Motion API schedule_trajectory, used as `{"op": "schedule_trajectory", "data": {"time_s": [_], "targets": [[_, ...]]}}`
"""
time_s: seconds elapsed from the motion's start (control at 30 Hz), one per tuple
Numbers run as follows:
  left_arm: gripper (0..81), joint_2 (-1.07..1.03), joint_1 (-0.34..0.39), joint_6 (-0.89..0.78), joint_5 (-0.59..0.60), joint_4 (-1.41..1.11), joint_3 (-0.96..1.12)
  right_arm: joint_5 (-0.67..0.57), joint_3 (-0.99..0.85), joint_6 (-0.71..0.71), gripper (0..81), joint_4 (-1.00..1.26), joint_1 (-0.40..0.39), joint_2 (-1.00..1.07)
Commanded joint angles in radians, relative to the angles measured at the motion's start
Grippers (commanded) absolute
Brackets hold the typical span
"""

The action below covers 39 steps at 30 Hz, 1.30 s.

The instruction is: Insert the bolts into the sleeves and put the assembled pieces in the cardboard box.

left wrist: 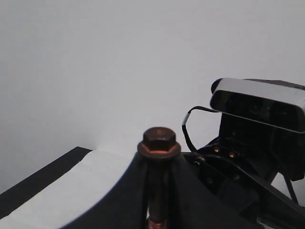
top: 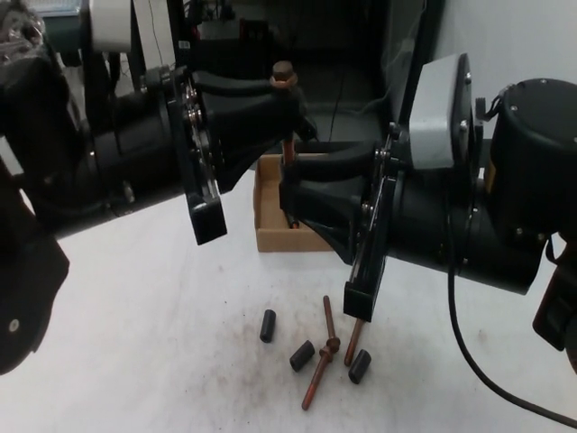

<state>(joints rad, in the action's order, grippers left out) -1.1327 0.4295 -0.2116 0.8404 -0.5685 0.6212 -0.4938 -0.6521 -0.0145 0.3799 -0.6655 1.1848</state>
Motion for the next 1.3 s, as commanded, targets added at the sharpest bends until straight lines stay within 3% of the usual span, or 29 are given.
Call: {"op": "schedule_trajectory", "data": {"time_s": [0.0,0.13,0.23,0.33,0.4,0.83,0.97,1.03,1.1,1.2,1.27], "targets": [[0.2,0.006,-0.008,0.026,-0.008,-0.005,0.006,-0.020,-0.016,0.007,0.8,0.043,0.000,-0.015],[3.3,0.008,-0.008,0.017,0.034,-0.065,0.006,-0.020,-0.016,0.007,0.8,0.043,0.000,-0.015],[15.8,0.020,-0.008,-0.028,0.055,-0.072,0.006,-0.020,-0.016,0.007,0.8,0.043,0.000,-0.015],[33.8,0.030,-0.008,-0.056,0.057,-0.072,0.006,-0.020,-0.016,0.007,0.8,0.043,0.000,-0.015],[40.2,0.036,-0.008,-0.062,0.043,-0.072,0.006,-0.020,-0.016,0.007,0.8,0.043,0.000,-0.015],[40.7,0.064,-0.008,-0.073,0.006,-0.072,0.006,-0.020,-0.016,0.007,0.8,0.043,0.000,-0.015],[40.1,0.097,-0.008,-0.073,-0.183,-0.120,0.006,0.000,-0.016,0.009,0.8,0.034,0.000,-0.015],[35.8,0.131,-0.008,-0.047,-0.337,-0.150,0.006,0.055,-0.016,0.046,0.8,0.010,0.000,-0.015],[24.3,0.163,-0.008,0.040,-0.458,-0.139,0.006,0.126,-0.025,0.146,0.8,-0.013,0.000,-0.015],[0.6,0.208,-0.008,0.171,-0.576,-0.033,0.006,0.188,-0.066,0.168,0.8,-0.059,0.006,-0.013],[0.1,0.226,-0.008,0.206,-0.641,0.083,0.006,0.219,-0.117,0.168,0.8,-0.133,0.027,0.003]]}}
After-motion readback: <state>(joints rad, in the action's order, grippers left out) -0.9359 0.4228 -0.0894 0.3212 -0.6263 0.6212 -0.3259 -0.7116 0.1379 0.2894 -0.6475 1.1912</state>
